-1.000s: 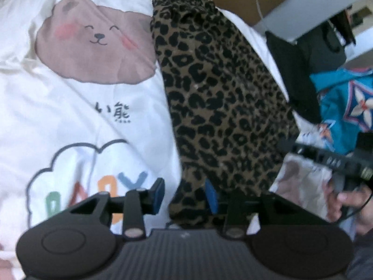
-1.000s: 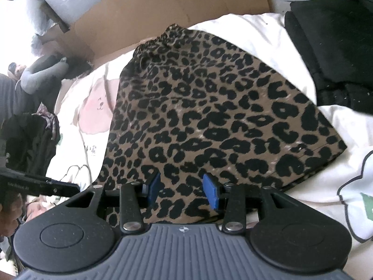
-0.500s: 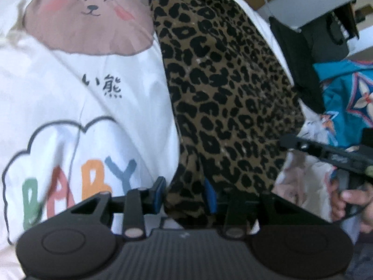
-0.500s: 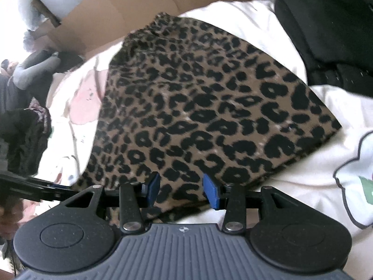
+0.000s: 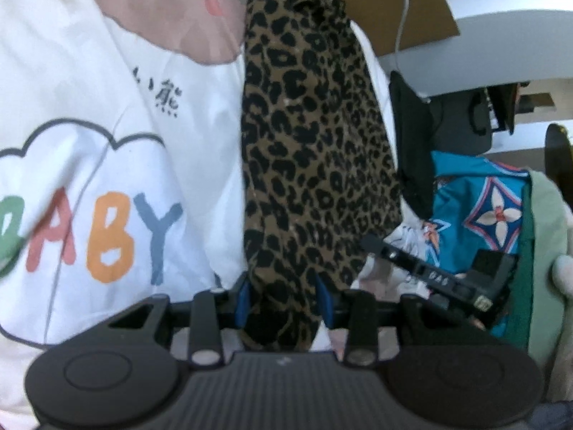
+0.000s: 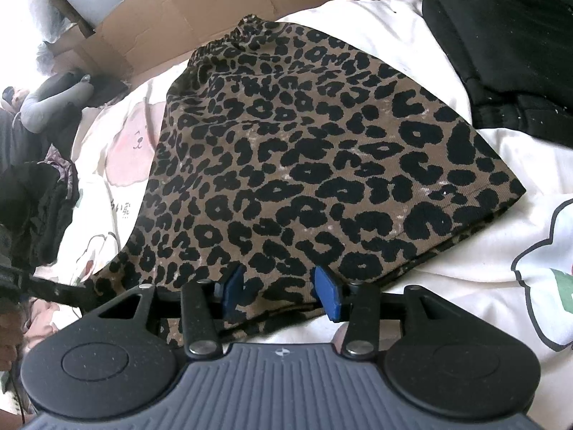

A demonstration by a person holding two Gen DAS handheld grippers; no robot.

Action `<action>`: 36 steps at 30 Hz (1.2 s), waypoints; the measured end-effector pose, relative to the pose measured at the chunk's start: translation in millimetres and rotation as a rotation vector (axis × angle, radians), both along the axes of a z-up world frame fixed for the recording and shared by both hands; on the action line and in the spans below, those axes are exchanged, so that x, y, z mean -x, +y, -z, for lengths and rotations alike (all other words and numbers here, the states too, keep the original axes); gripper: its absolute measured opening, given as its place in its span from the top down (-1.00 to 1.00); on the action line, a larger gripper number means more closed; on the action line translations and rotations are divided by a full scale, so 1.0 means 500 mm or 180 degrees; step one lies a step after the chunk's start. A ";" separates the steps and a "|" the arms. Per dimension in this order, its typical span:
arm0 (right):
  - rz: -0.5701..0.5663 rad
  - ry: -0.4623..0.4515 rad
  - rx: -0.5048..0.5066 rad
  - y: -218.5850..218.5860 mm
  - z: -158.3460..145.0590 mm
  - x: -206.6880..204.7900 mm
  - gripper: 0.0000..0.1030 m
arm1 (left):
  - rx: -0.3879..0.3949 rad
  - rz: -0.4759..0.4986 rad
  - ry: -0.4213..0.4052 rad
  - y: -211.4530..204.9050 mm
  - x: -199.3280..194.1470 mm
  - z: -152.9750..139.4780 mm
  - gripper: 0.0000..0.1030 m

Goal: Fold clothes

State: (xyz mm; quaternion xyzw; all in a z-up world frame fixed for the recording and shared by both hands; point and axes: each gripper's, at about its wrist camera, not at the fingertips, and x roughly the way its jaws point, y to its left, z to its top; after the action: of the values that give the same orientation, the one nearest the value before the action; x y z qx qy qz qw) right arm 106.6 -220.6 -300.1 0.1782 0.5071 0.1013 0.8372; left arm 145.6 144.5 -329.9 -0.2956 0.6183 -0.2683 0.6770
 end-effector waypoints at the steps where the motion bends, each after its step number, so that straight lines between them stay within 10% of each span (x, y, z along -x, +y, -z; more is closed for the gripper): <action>1: 0.0006 -0.0005 -0.0002 -0.001 -0.001 -0.001 0.00 | -0.0010 0.0001 0.0008 -0.003 0.002 0.003 0.21; 9: 0.0188 -0.0071 0.0036 -0.036 -0.010 -0.004 0.00 | 0.0008 0.0111 0.0176 -0.028 0.031 0.040 0.28; 16: 0.0432 -0.0152 0.0128 -0.094 -0.019 -0.007 0.00 | 0.0030 0.0032 0.0238 -0.020 0.041 0.052 0.82; 36: 0.0732 -0.0134 0.0264 -0.203 -0.004 -0.038 -0.02 | -0.0352 -0.0112 0.0112 0.041 0.014 0.007 0.87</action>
State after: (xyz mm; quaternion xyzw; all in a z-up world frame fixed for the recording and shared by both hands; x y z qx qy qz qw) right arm 125.7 -322.1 -298.1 0.1982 0.4694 -0.0127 0.8604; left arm 138.7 165.1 -333.1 -0.2733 0.6387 -0.2166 0.6859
